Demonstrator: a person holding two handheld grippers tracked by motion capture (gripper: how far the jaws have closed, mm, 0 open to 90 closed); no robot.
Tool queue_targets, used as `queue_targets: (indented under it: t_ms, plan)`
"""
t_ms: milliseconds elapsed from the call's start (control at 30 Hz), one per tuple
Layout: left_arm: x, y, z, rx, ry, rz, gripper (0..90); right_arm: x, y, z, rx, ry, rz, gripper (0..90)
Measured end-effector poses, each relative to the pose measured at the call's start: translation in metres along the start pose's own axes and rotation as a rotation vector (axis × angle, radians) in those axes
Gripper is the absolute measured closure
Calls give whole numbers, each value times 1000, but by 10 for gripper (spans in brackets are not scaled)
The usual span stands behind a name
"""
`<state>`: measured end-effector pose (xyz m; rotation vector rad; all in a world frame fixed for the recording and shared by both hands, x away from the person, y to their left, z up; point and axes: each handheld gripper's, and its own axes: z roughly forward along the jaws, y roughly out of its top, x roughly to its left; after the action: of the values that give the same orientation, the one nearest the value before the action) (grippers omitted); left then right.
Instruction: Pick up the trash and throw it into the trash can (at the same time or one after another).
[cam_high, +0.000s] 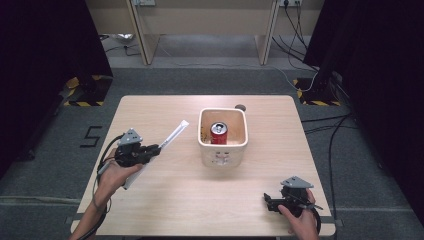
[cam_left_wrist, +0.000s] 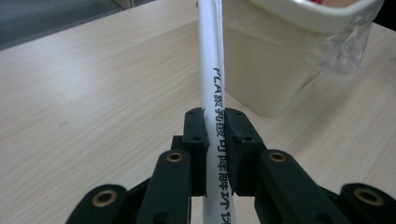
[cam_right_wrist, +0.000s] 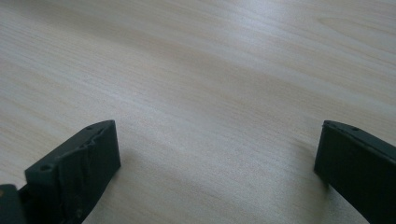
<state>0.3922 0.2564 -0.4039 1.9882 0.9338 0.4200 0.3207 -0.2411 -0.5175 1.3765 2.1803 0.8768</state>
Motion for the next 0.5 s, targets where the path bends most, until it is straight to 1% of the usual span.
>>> queue_targets:
  t_ms: [33,100,133,167,200,267,367,400,433,500]
  plan:
    - [-2,4,0,-5,-8,5,793,0,0,0,0,0,0,2]
    - [-8,15,-1,-10,-20,30,793,0,0,0,0,0,0,2]
    - [-8,15,-1,-10,-20,30,793,0,0,0,0,0,0,2]
    - [-12,23,-1,-12,-35,48,793,0,0,0,0,0,0,2]
    - [-12,23,-1,-12,-35,48,793,0,0,0,0,0,0,2]
    - [-17,30,1,-7,-42,67,793,0,0,0,0,0,0,2]
    - [-22,39,6,-1,-54,83,793,0,0,0,0,0,-2,2]
    - [-25,46,9,2,-58,95,793,0,0,0,1,0,0,2]
    - [-25,46,9,2,-58,95,793,0,0,0,0,0,-2,2]
    - [-28,53,12,5,-62,107,793,0,0,0,1,0,-2,2]
